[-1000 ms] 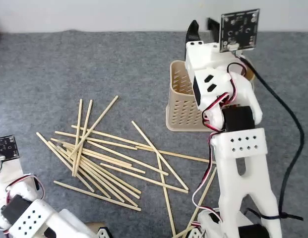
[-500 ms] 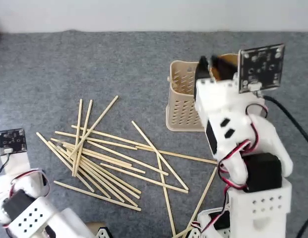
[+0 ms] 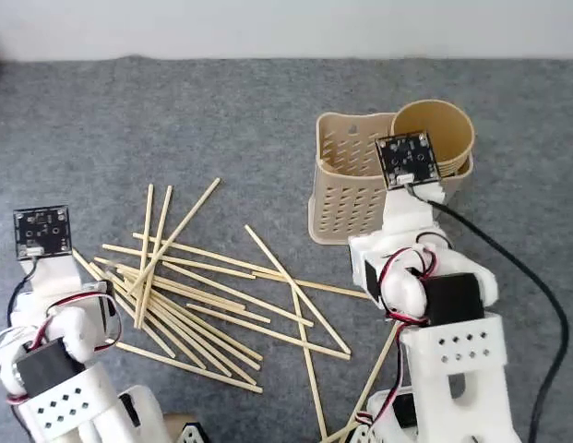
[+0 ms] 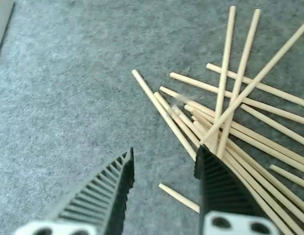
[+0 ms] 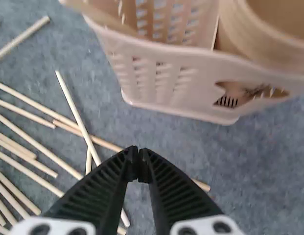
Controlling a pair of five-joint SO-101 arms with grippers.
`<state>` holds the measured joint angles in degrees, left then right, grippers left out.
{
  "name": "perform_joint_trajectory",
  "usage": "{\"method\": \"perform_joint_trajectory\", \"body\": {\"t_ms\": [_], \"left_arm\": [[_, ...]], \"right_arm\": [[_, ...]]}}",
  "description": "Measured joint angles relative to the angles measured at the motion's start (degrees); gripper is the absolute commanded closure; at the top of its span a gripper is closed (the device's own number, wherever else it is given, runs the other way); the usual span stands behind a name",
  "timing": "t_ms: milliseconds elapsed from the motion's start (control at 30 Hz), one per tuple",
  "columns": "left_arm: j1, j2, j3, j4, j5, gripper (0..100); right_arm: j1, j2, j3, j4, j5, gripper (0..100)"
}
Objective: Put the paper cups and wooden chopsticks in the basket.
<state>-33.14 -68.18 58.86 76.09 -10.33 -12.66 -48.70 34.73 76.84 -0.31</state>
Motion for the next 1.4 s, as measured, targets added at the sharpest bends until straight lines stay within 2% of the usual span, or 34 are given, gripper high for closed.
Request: {"method": "perform_joint_trajectory", "body": {"t_ms": [167,433,667,833,1000,1267,1400], "left_arm": [[0.4,10.3,-0.3,-4.7,0.4,81],[0.3,38.5,-10.0,-12.1,0.4,81],[-0.8,57.8,-16.8,-19.7,2.7,81],[-0.6,69.1,-21.3,-23.1,3.3,81],[-0.6,78.6,-28.2,-23.0,3.3,81],[-0.5,87.3,-41.1,-11.5,3.3,82],[-0.4,88.3,-42.4,-10.6,3.2,89]], "right_arm": [[-0.1,0.0,6.1,-3.6,-0.6,99.0],[0.2,0.0,14.2,-11.8,-0.6,99.0],[5.0,0.0,16.4,-15.2,-0.6,99.0],[5.0,0.0,17.1,-16.0,-0.7,99.0],[4.9,0.0,17.7,-16.4,-0.7,99.0],[4.9,0.0,17.7,-16.4,-0.7,99.0],[5.4,0.0,17.7,-16.4,-0.7,99.0]]}}
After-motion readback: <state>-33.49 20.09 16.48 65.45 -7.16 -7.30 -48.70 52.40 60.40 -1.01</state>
